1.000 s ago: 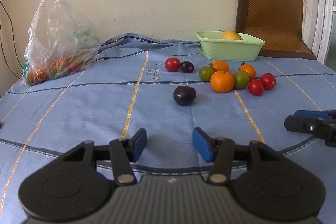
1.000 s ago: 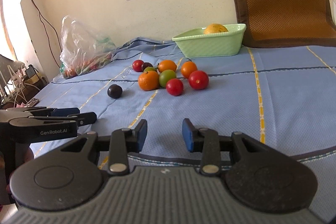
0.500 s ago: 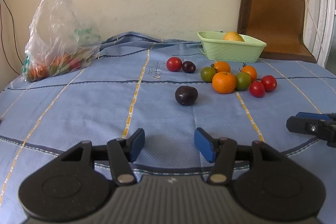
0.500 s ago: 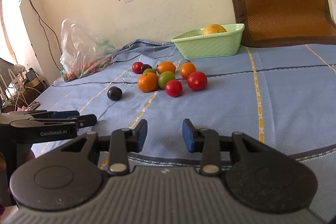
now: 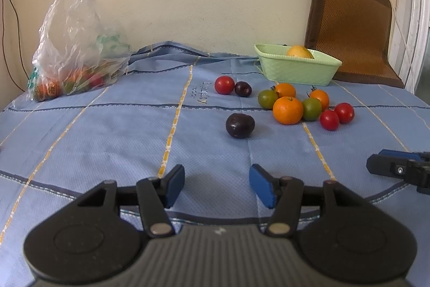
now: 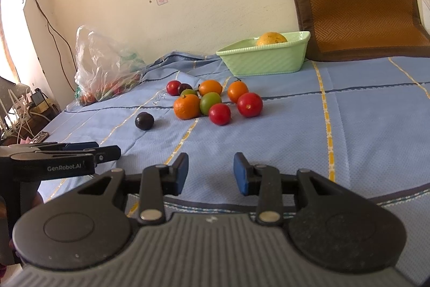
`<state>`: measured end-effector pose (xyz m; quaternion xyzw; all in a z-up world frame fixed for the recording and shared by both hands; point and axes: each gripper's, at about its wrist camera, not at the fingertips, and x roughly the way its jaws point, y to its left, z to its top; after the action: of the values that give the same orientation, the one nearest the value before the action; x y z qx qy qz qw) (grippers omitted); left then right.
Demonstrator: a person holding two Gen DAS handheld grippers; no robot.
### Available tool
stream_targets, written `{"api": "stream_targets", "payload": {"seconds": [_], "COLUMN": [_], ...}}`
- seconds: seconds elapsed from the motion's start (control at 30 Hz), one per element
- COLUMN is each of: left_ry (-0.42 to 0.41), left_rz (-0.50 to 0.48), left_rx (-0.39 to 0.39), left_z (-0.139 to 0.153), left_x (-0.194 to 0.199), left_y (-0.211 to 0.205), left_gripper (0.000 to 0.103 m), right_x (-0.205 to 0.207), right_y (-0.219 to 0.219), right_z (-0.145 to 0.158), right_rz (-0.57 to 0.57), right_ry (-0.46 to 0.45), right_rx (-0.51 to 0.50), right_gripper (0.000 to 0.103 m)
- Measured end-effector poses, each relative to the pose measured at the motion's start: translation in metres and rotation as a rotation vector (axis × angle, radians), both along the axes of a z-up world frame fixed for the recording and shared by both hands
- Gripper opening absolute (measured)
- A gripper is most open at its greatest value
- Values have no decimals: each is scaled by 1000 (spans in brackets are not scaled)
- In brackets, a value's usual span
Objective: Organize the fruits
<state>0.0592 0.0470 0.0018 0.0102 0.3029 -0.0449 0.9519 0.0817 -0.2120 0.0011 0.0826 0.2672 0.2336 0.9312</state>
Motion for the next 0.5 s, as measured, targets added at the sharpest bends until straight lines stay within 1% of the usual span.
{"api": "stream_targets", "payload": {"seconds": [0.17,0.3,0.4,0.5], "left_ry": [1,23,0,-17], "left_rz": [5,0,10,-14], "left_rx": [-24,-66,-41,-26], "left_z": [1,4,9,15], "left_x": [0,8,16,28], "left_y": [4,11,12,10], "left_gripper": [55,55,55,55], "right_x": [0,3,7,12], "right_y": [2,4,10,21], "right_z": [0,2,7,17], "right_rz": [2,17,39,68], "right_ry": [-1,0,-13,-56], "right_rx": [-8,-18,-41,-74], "right_gripper": [40,40,40,40]}}
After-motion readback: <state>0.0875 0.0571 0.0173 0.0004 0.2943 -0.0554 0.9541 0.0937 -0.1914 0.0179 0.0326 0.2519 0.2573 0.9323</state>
